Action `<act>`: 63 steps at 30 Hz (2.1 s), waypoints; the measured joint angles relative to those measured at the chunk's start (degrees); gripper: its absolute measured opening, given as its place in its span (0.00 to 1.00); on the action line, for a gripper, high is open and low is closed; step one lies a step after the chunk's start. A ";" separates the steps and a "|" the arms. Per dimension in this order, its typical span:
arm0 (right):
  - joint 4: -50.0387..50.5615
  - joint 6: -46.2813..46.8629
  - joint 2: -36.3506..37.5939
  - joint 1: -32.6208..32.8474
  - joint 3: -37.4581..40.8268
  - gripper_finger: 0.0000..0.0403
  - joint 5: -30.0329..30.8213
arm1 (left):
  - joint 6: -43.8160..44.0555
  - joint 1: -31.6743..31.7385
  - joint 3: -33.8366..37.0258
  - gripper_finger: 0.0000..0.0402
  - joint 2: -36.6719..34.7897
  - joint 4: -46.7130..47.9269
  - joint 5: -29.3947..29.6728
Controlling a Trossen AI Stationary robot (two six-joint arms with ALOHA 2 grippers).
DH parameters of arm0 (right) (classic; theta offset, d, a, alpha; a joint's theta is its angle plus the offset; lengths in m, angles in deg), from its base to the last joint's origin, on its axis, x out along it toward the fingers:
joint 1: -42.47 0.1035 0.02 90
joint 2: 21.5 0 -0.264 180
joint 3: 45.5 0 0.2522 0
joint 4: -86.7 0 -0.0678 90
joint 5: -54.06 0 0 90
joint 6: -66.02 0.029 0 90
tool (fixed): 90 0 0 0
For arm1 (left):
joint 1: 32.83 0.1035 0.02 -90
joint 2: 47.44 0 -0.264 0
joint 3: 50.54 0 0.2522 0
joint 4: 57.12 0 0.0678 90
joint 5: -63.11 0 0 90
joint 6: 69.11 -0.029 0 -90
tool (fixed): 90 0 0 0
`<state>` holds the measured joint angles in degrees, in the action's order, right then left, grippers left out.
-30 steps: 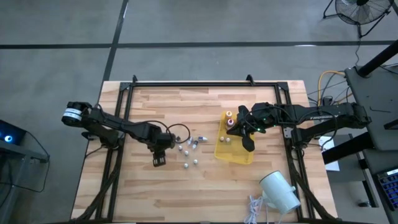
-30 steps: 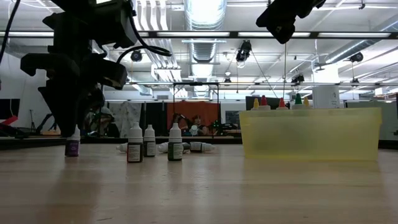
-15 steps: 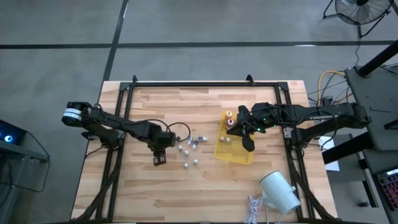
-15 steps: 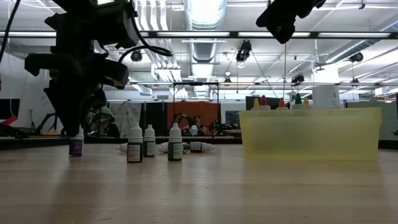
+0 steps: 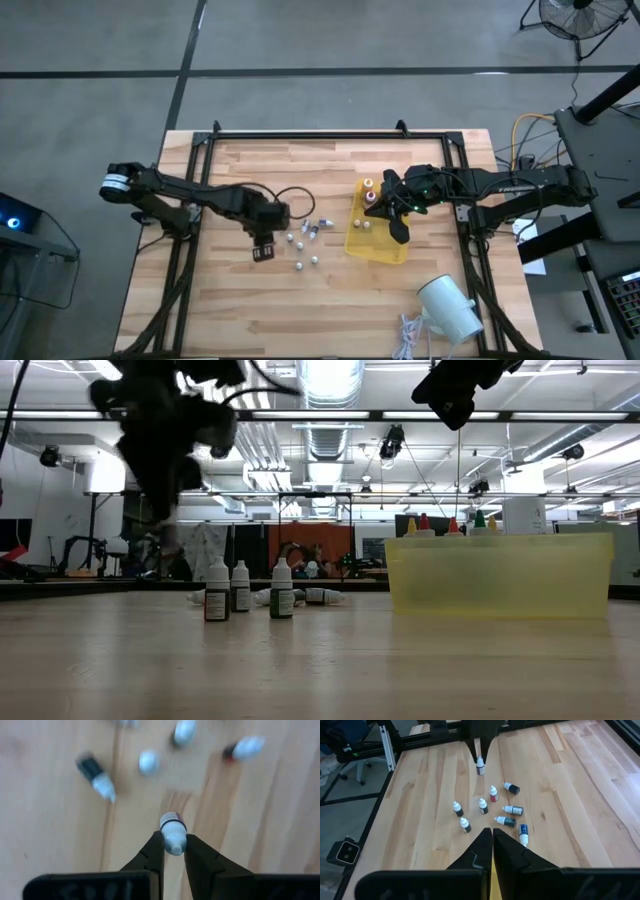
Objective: Pick & Place food coloring
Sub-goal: Put the small violet food coloring bottle into the yellow bin
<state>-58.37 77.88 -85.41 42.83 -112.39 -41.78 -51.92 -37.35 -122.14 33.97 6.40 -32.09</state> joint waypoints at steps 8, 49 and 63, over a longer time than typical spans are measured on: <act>0.35 -1.47 2.43 0.00 -1.99 0.02 1.78 | -3.60 4.18 -8.05 0.08 0.00 1.31 0.02; 15.73 -1.45 17.67 0.00 -5.22 0.02 10.57 | -19.00 9.64 -55.12 0.08 30.15 11.72 -3.24; 17.77 -1.72 17.94 0.00 -5.48 0.02 13.47 | -18.83 7.69 -56.21 0.08 32.89 7.17 -5.86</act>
<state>-40.60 76.16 -67.47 42.82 -117.86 -28.30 -70.75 -29.65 -178.35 66.86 13.57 -37.94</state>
